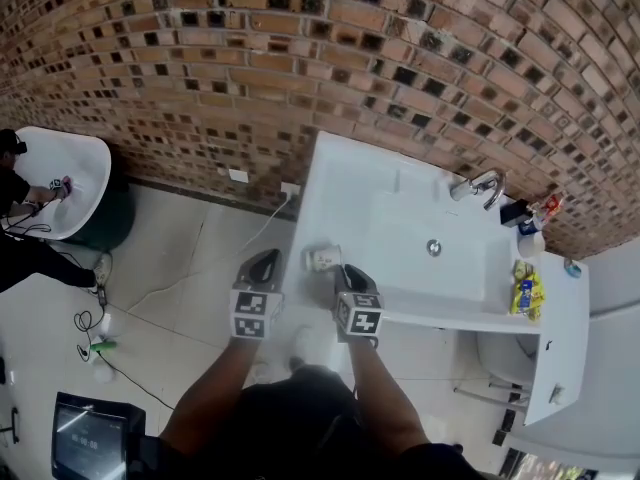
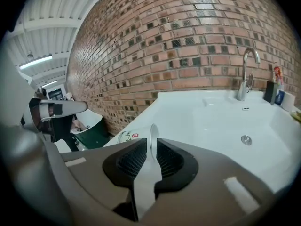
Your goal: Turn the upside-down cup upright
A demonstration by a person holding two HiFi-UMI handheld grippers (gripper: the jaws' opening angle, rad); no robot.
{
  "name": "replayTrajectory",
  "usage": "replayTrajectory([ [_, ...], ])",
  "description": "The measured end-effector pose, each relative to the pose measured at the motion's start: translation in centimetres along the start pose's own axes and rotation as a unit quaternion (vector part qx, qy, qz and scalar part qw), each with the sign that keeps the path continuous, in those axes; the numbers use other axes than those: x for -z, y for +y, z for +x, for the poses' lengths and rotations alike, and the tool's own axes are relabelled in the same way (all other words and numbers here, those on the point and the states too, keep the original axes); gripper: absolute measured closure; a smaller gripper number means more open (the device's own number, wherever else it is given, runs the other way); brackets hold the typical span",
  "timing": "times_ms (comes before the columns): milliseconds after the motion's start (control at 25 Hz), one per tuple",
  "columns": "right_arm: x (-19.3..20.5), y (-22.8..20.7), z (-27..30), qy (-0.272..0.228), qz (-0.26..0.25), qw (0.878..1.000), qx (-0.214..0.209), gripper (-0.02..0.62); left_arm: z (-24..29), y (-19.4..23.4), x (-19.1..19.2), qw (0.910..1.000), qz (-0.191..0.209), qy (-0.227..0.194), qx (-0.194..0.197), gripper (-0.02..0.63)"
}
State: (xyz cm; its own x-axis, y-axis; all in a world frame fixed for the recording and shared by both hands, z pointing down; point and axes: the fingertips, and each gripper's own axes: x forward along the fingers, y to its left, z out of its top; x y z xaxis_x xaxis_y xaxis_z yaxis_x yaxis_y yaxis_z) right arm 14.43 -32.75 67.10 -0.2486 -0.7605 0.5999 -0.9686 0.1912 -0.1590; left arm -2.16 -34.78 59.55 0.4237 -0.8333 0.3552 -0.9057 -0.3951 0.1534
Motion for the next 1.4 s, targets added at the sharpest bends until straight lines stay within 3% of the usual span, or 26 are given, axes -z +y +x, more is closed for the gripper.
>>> replayTrajectory([
  [160,0.3,0.1,0.0,0.008,-0.008,1.000,-0.002,0.560,0.0,-0.1,0.4,1.0000,-0.003,-0.001,0.009,0.612],
  [440,-0.7,0.5,-0.9,-0.015,-0.035,0.999,-0.002,0.571,0.3,-0.7,0.8,0.9998,0.000,0.004,0.019,0.612],
  [960,-0.7,0.6,-3.1,-0.041,0.011,0.999,0.008,0.569,-0.5,-0.9,-0.5,0.9996,0.010,-0.005,0.024,0.612],
  [1080,-1.1,0.6,-3.6,-0.051,-0.010,0.999,0.012,0.571,-0.7,-1.2,-0.7,0.9995,0.015,-0.008,0.028,0.612],
  [1400,-1.9,-0.7,-5.6,-0.053,-0.137,0.988,0.050,0.571,-1.6,-2.5,-0.3,0.9987,0.027,-0.005,0.043,0.612],
])
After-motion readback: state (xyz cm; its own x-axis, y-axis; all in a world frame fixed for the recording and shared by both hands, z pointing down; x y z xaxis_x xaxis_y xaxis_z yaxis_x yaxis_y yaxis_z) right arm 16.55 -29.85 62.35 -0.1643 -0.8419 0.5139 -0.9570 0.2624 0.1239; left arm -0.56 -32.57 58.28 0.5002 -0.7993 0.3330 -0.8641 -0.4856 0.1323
